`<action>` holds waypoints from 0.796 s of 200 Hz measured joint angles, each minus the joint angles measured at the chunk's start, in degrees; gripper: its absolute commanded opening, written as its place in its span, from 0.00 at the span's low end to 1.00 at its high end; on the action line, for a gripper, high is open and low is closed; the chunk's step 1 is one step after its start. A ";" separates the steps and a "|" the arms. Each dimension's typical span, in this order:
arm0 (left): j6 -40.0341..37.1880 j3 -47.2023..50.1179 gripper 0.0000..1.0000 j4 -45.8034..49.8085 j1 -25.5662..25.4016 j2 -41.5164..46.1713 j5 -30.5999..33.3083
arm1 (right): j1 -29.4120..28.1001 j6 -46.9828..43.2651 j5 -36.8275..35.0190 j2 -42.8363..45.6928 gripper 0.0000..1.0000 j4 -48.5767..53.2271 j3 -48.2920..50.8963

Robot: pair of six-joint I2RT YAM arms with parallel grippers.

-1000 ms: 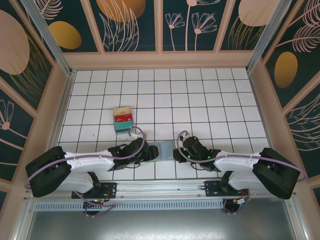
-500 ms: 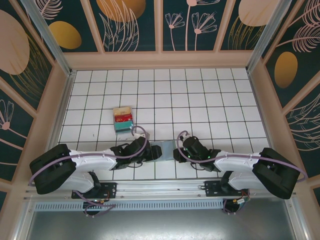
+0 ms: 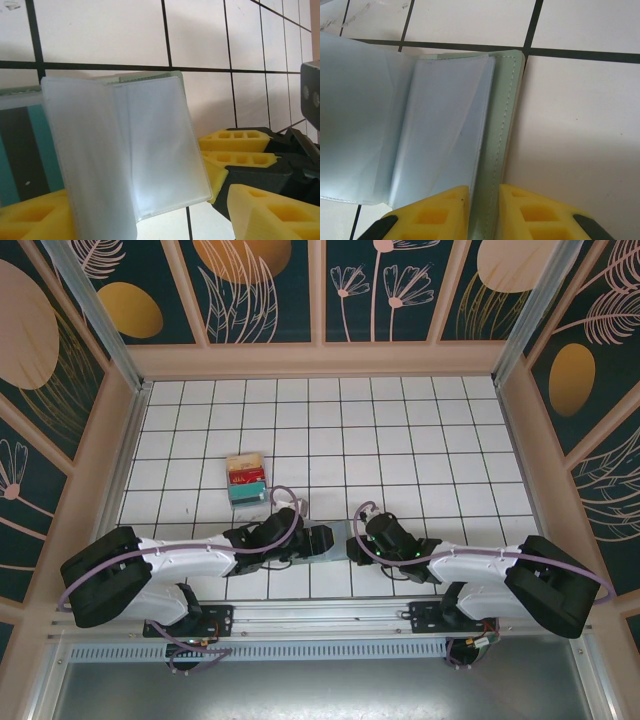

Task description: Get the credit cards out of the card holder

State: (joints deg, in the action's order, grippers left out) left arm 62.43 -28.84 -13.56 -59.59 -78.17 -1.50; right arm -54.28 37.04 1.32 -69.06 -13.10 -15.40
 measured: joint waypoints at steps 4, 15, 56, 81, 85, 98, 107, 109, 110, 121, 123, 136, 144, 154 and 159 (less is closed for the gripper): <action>0.15 0.00 0.64 -0.22 0.00 0.00 -0.15 | 0.00 0.00 0.00 0.00 0.24 0.00 0.00; -0.07 -0.02 0.61 -0.94 0.00 -0.13 -0.98 | 0.00 0.02 0.00 0.00 0.23 0.00 0.00; -0.24 -2.71 0.54 -4.68 0.00 -2.95 -4.13 | 0.00 0.02 -0.24 0.02 0.24 0.04 0.00; -0.26 -4.42 0.54 -5.97 -0.02 -3.58 -4.96 | -0.11 0.00 -1.60 1.29 0.25 0.66 0.00; -0.26 -4.57 0.54 -5.95 -0.02 -3.56 -4.94 | -0.11 0.00 -1.95 1.77 0.25 0.92 0.00; -0.28 -4.72 0.54 -5.84 -0.04 -3.41 -4.68 | -0.11 0.00 -2.75 3.39 0.25 1.40 0.00; -0.33 -4.68 0.54 -5.35 -0.07 -3.08 -4.28 | -0.11 0.00 -3.17 4.55 0.26 1.68 0.00; -0.35 -4.66 0.54 -5.22 -0.07 -2.93 -4.15 | -0.11 0.02 -3.26 4.79 0.26 1.77 0.00; -0.37 -4.63 0.54 -5.20 -0.07 -2.86 -4.09 | -0.11 0.02 -3.28 4.87 0.26 1.79 0.00; -0.48 -4.22 0.55 -4.57 -0.04 -1.73 -3.43 | -0.09 0.00 -3.50 5.84 0.27 2.05 0.00; -0.48 -4.09 0.55 -4.37 -0.04 -1.38 -3.28 | -0.09 0.02 -3.54 5.99 0.27 2.14 0.00; -0.59 -3.26 0.54 -2.91 -0.04 0.87 -1.97 | -0.09 0.02 -3.82 6.60 0.27 2.73 0.00; -0.72 -2.73 0.54 -1.95 -0.04 2.27 -0.98 | -0.09 0.02 -3.91 6.84 0.27 3.10 0.00; -0.81 -1.92 0.52 -0.85 -0.04 3.89 0.15 | -0.09 0.02 -3.87 7.02 0.27 3.58 -0.09; -0.87 -1.42 0.51 -0.24 -0.04 4.81 0.79 | -0.09 0.02 -3.82 7.04 0.27 3.76 -0.22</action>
State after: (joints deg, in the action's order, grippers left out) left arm 61.56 -30.26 -13.80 -59.64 -73.36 -0.71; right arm -54.37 37.06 -2.50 -62.02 -9.34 -15.62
